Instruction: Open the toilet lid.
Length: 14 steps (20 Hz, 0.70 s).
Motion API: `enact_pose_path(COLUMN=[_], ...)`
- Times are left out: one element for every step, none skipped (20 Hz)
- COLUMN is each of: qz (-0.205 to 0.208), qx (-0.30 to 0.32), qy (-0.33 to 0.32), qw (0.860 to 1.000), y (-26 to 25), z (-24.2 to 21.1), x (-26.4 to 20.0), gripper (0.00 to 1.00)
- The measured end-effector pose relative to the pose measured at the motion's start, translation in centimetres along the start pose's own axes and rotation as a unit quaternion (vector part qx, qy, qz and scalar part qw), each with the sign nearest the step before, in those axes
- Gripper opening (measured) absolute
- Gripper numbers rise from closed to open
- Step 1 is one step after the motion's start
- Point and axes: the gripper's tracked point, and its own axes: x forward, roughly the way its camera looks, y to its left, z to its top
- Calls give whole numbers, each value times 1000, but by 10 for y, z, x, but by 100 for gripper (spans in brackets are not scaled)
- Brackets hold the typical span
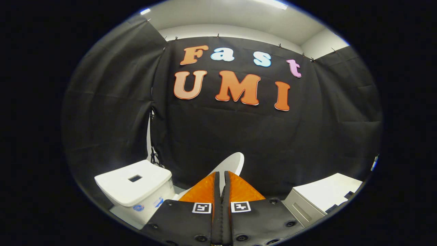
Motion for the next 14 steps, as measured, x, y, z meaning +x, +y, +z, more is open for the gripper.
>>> enact_pose_path(qz=[4,13,22,30,34,35,37,41,46,53,56,56,59,63], qx=[4,4,-3,-12,-24,-37,-48,-57,-61,-63,-66,-70,-71,-69], qy=[-2,-5,-8,-12,-14,-17,-19,-23,-27,-31,-34,-35,-36,-37], qw=[1000,1000,1000,999,999,999,998,997,997,996,996,995,995,995], y=[16,35,54,74,91,107,120,136,151,165,177,186,195,205], z=[8,17,24,32,38,42,44,46,47,49,50,51,51,51], x=[2,1,2,3,4,6,7,7,7,7,8,8,9,9], gripper=[7,7,7,7,7,7,7,7,7,7,7,7,7,7])
